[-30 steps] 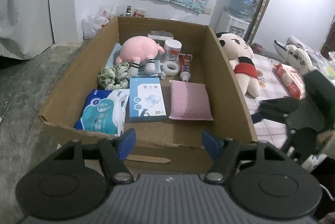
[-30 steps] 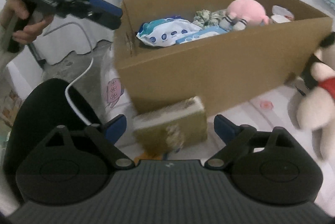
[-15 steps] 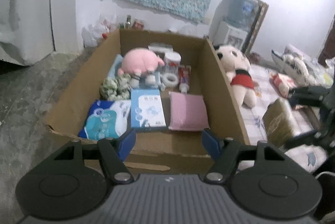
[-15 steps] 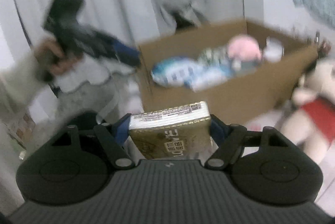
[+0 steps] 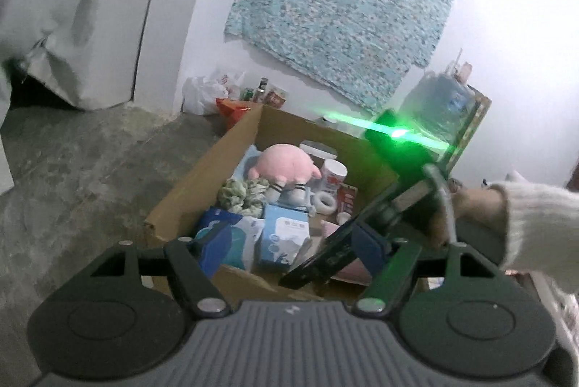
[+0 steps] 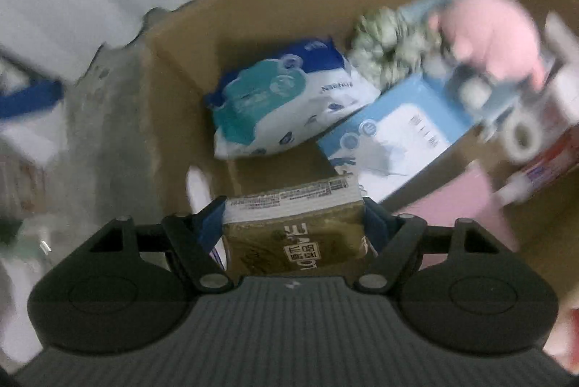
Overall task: Organize soft objects
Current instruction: 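Lower the gold package into the box and open the right tool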
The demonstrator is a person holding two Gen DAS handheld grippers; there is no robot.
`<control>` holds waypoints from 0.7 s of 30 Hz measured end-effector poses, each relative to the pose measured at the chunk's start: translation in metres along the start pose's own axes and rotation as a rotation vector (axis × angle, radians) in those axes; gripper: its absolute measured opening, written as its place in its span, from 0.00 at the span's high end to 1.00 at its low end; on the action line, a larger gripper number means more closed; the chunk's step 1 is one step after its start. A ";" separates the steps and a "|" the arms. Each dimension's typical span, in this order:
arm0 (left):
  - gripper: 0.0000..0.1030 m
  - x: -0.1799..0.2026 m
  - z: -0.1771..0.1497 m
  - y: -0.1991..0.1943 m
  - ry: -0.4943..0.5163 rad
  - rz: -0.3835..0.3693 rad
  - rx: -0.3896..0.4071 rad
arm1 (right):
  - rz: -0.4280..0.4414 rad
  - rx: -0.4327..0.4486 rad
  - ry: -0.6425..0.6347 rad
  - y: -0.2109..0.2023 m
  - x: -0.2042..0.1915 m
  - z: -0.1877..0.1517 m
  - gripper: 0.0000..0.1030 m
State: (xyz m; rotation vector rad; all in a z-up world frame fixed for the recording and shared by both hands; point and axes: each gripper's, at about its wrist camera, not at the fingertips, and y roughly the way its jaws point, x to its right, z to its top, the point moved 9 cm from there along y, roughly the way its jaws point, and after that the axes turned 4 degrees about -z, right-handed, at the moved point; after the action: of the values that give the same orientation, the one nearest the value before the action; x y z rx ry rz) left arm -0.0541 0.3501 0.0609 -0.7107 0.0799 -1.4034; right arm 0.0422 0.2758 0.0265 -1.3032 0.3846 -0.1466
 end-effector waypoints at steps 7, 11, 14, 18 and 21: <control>0.26 -0.024 -0.001 0.007 -0.093 -0.021 -0.013 | 0.125 -0.074 0.193 0.026 0.006 0.017 0.10; 0.26 -0.025 -0.005 0.006 -0.079 -0.009 -0.014 | 0.053 -0.070 0.172 0.020 0.016 0.015 0.11; 0.26 -0.023 -0.007 0.006 -0.084 -0.024 -0.021 | 0.073 0.010 0.133 0.011 0.015 0.012 0.53; 0.26 -0.023 -0.011 0.007 -0.075 -0.014 -0.035 | 0.048 0.005 0.083 0.015 0.012 0.012 0.85; 0.26 -0.022 -0.016 0.008 -0.074 -0.013 -0.050 | 0.045 0.012 0.070 0.024 0.013 0.010 0.85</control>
State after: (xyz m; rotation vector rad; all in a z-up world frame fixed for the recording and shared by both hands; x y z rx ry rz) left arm -0.0592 0.3635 0.0368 -0.8054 0.0528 -1.3902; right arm 0.0548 0.2872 0.0033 -1.2794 0.4720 -0.1572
